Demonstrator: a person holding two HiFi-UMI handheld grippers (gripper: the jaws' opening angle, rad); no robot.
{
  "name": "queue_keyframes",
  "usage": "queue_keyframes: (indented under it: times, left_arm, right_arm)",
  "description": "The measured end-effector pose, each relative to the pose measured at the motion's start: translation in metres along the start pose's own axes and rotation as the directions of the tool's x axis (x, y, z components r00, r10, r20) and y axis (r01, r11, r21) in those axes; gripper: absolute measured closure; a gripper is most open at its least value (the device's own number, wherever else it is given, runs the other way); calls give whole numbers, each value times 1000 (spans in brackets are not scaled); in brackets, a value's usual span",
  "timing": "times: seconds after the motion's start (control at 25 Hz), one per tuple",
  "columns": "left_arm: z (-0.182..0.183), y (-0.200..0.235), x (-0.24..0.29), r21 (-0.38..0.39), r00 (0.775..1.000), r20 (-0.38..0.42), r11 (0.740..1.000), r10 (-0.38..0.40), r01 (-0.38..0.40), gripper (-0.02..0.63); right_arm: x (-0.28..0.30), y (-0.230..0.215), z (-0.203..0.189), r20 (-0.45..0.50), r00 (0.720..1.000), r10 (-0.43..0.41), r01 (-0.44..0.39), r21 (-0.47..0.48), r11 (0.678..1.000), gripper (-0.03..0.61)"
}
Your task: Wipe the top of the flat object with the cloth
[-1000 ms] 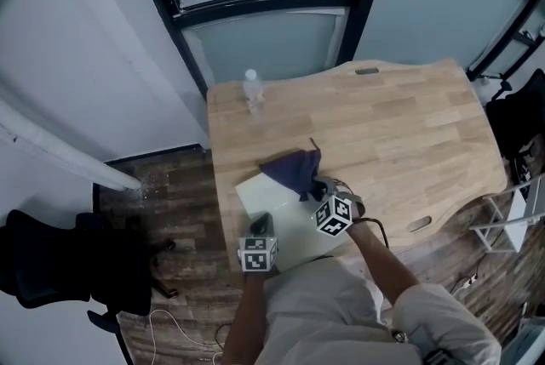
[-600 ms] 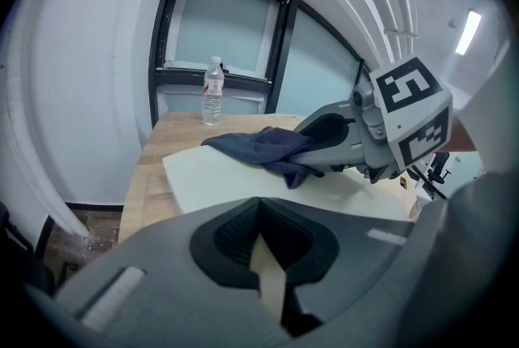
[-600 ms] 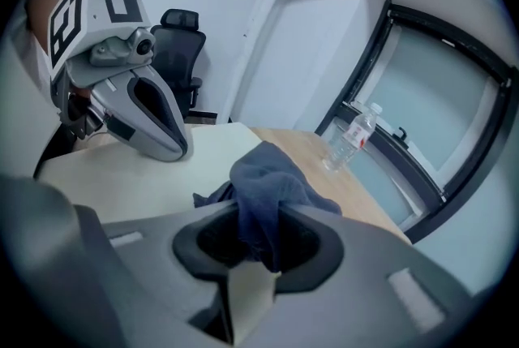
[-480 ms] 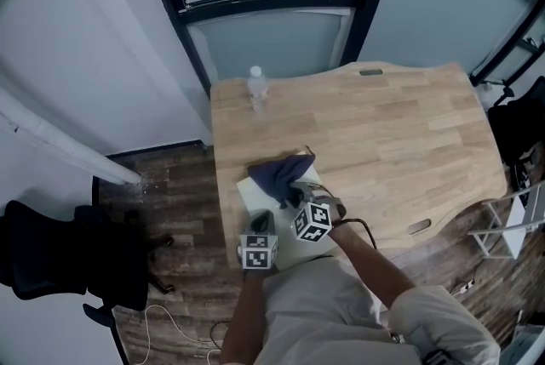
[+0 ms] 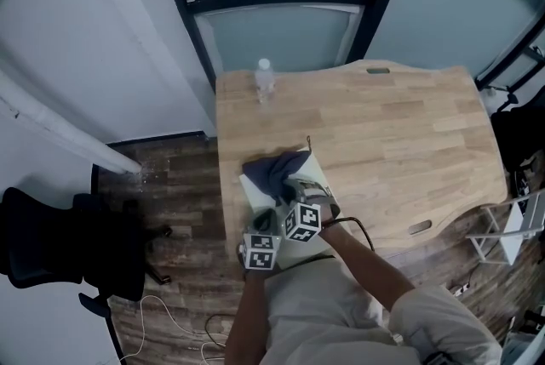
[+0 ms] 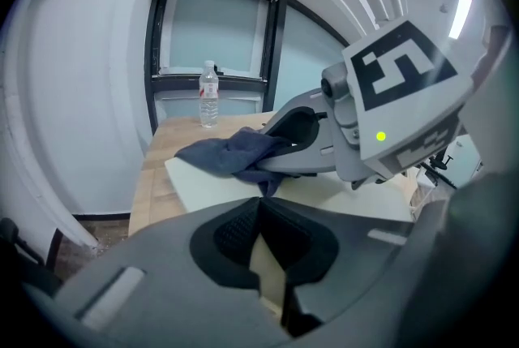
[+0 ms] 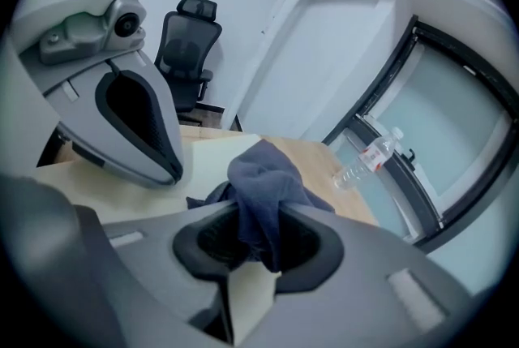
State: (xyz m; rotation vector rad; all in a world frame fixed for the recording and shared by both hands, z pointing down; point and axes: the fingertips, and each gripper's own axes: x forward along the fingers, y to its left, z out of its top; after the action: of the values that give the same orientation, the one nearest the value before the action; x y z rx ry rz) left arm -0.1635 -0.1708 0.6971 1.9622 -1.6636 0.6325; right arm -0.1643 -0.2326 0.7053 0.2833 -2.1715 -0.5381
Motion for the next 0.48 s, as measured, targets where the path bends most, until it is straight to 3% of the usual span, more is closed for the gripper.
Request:
queue_keyframes:
  times: [0.28, 0.48]
  left_arm:
    - [-20, -3, -25, -31, 1000, 5, 999, -8, 8, 606]
    - [-36, -11, -41, -46, 1000, -7, 999, -23, 23, 606]
  right_arm:
    - [3, -5, 0, 3, 1000, -15, 15, 80, 997, 488]
    - [1, -4, -3, -23, 997, -69, 72, 121, 990, 488]
